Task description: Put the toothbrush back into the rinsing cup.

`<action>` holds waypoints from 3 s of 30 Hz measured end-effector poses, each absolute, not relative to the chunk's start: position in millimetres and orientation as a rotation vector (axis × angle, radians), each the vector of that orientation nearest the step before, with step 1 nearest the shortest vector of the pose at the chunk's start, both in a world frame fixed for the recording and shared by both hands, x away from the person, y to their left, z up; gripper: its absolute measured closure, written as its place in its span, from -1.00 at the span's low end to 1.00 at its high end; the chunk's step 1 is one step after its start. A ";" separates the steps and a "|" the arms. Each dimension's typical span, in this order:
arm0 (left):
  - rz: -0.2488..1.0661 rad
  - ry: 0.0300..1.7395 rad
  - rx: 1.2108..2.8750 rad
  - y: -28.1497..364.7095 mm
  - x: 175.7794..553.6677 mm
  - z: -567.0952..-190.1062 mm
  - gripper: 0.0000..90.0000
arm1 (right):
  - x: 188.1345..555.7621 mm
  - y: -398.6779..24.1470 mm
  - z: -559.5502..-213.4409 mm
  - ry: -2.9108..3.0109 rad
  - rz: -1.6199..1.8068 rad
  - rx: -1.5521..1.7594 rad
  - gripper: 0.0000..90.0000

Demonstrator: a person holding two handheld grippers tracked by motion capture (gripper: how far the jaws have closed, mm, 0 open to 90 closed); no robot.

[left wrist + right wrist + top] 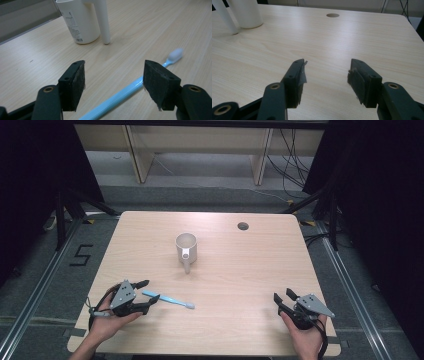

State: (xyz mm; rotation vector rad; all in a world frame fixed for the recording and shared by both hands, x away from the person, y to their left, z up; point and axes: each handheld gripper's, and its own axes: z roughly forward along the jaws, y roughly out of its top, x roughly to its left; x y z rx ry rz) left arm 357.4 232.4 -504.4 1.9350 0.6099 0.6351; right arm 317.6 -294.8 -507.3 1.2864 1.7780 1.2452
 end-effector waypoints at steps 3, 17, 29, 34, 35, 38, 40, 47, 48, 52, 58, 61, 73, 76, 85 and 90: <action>0.622 0.576 2.003 229.8 367.0 -494.6 -0.26 | 318.3 -296.4 -505.2 1.793 1.237 1.264 0.04; 0.446 0.237 2.360 206.4 394.6 -467.2 -0.24 | 315.3 -290.6 -497.4 1.839 1.228 1.258 0.03; 0.277 0.100 2.742 183.9 417.4 -451.6 -0.17 | 317.7 -289.1 -498.7 1.878 1.220 1.254 0.01; 0.266 -0.027 2.768 172.6 426.5 -450.7 -0.09 | 316.2 -286.6 -499.3 1.904 1.226 1.297 0.00; 0.256 -0.056 2.777 171.0 428.0 -450.7 -0.07 | 317.6 -285.9 -500.8 1.891 1.247 1.286 0.00; 0.224 -0.133 2.827 166.1 431.2 -452.2 -0.03 | 318.8 -289.1 -499.8 1.910 1.208 1.243 0.00; 0.215 -0.164 2.845 162.8 431.7 -454.2 -0.01 | 318.9 -288.0 -500.3 1.915 1.220 1.251 0.00; 0.158 -0.243 2.880 154.8 431.1 -460.4 0.02 | 318.9 -287.9 -501.1 1.924 1.214 1.250 0.00; 0.157 -0.264 2.889 153.9 431.4 -460.5 0.03 | 319.3 -288.7 -501.1 1.918 1.203 1.236 -0.01; 0.137 -0.284 2.911 150.4 432.4 -461.9 0.05 | 319.9 -287.2 -502.5 1.918 1.204 1.231 -0.01; 0.138 -0.311 2.942 142.5 437.4 -461.5 0.05 | 320.3 -283.6 -502.3 1.923 1.217 1.251 -0.01; 0.127 -0.329 2.948 139.0 438.4 -461.7 0.05 | 320.7 -284.4 -501.7 1.920 1.203 1.221 -0.01; 0.090 -0.389 2.983 134.2 436.3 -464.8 0.08 | 320.3 -285.5 -500.9 1.909 1.213 1.220 -0.01; 0.072 -0.386 2.994 135.3 437.1 -465.8 0.11 | 319.8 -283.3 -502.0 1.910 1.218 1.249 -0.01; 0.039 -0.346 3.021 133.4 436.1 -470.1 0.21 | 320.8 -284.8 -501.7 1.920 1.202 1.214 -0.01; 0.049 -0.413 3.058 131.9 440.1 -470.0 0.28 | 320.8 -284.8 -501.8 1.922 1.198 1.212 -0.01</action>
